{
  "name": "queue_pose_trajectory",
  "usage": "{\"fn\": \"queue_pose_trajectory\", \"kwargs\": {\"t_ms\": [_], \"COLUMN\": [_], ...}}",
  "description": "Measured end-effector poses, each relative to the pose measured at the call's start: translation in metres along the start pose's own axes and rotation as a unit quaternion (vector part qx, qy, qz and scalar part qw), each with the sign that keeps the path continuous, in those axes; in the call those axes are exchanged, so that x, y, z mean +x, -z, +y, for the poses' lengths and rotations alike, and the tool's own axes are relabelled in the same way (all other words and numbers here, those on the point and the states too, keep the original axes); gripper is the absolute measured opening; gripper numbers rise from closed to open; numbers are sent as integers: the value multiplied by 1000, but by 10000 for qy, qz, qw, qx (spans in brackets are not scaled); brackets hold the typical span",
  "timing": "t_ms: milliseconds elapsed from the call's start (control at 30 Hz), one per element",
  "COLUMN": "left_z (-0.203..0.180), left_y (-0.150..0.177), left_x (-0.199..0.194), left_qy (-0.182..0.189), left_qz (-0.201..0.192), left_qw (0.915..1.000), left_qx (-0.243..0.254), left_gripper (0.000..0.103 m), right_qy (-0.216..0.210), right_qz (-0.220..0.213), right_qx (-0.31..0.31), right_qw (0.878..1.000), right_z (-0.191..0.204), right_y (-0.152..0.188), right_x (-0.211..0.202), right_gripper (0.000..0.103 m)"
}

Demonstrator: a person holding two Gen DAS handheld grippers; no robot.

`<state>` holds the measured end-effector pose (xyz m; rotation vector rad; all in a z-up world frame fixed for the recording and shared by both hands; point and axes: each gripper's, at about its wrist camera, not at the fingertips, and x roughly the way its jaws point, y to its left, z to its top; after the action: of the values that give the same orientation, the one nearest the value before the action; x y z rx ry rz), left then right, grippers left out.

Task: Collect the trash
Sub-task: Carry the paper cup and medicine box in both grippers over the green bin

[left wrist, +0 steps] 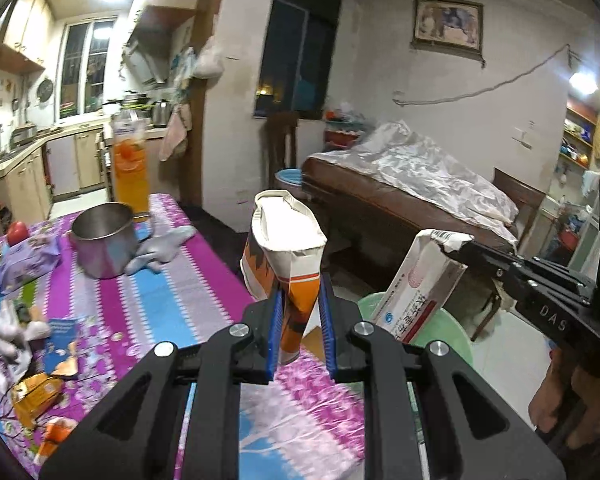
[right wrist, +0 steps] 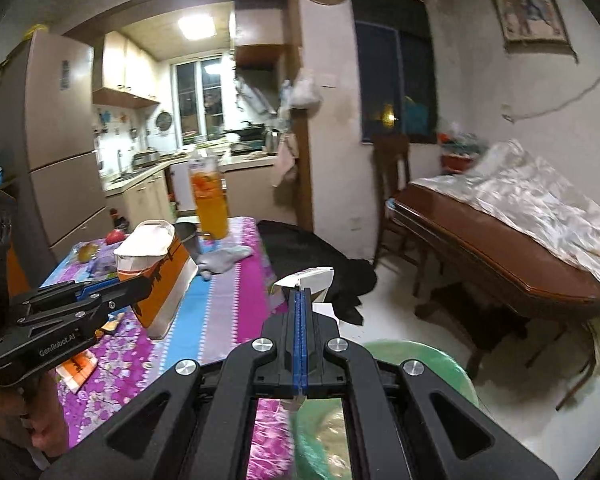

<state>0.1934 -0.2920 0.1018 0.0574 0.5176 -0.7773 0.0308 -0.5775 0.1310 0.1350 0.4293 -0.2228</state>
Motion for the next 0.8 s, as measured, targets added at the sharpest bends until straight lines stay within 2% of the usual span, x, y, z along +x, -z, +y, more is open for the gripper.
{"fn": "queue_pose_trajectory", "kwargs": {"t_ms": [233, 500, 800], "left_z": [-40, -71, -88], "left_y": [-1, 4, 28], "left_x": [33, 78, 129], "left_qy": [237, 494, 779], "left_qz": [140, 565, 1146], "left_qw": [9995, 9968, 9899], "left_qx": [171, 284, 306], "left_gripper": [16, 16, 16], "right_qy": [352, 614, 657], "right_qz": [101, 354, 611], "right_qx": [205, 449, 558], "right_qw": [9991, 9965, 9944], "right_z": [-48, -100, -124], "right_y": [9, 27, 51], "right_x": [-2, 12, 31], "right_gripper": [1, 1, 1]}}
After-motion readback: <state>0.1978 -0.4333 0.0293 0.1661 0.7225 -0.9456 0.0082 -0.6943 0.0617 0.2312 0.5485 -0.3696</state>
